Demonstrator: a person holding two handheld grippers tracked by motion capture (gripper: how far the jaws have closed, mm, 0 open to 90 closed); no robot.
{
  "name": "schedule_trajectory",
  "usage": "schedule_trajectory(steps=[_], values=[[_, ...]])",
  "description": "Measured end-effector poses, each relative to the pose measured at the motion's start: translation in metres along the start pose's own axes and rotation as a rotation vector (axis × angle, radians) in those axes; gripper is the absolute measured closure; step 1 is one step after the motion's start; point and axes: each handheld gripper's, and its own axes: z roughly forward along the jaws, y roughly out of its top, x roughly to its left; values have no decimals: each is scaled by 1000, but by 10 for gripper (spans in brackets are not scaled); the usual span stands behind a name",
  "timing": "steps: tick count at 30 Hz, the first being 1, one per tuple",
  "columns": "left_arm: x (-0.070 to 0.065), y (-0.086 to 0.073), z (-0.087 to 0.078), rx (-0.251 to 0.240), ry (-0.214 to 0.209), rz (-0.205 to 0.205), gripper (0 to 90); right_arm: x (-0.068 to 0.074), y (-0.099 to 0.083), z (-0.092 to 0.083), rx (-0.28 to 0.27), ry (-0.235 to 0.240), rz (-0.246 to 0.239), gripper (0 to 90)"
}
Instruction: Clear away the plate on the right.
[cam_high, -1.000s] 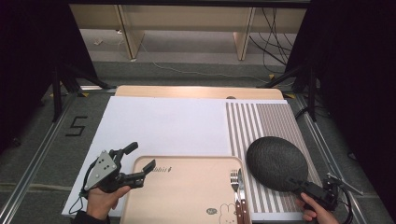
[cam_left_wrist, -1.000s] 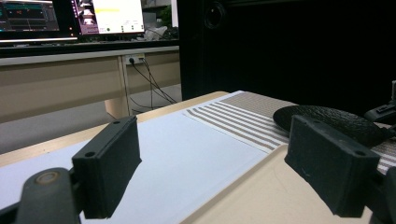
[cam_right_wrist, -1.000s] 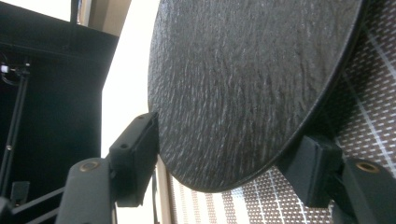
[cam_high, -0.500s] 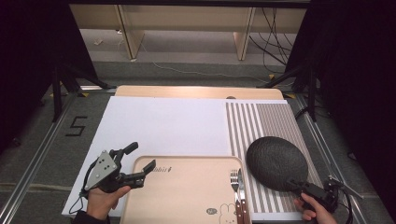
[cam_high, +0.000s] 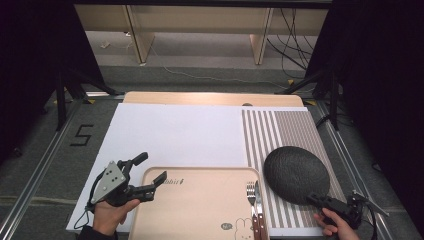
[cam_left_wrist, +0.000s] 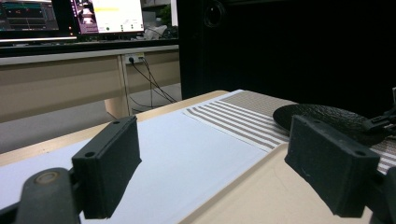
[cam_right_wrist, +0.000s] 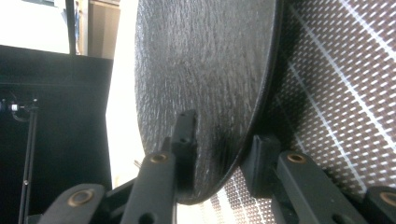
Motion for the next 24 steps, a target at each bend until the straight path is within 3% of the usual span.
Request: schedule_trajectory(steps=[5, 9, 12, 15, 17, 18, 22, 23, 24], values=[[0, 0, 0, 0, 1, -1, 165, -1, 0, 0, -2, -18, -16, 749], [0, 0, 0, -1, 3, -1, 163, 0, 0, -1, -5, -12, 18, 779], [0, 0, 0, 0, 0, 1, 163, -4, -1, -1, -13, 7, -14, 792], [0, 0, 0, 0, 2, 0, 164, -4, -2, -1, -10, 33, 11, 808], [0, 0, 0, 1, 1, -1, 164, -3, -3, -1, -16, 35, 4, 813], [0, 0, 0, 1, 1, -1, 164, -1, -3, -1, -16, 50, 37, 814], [0, 0, 0, 2, 1, 0, 164, -1, -5, -3, -12, 38, 32, 829], [0, 0, 0, 1, 1, -1, 164, 0, -6, -3, -35, 61, 69, 834], [0, 0, 0, 1, 2, 0, 164, 0, -6, -3, -38, 57, 72, 836]])
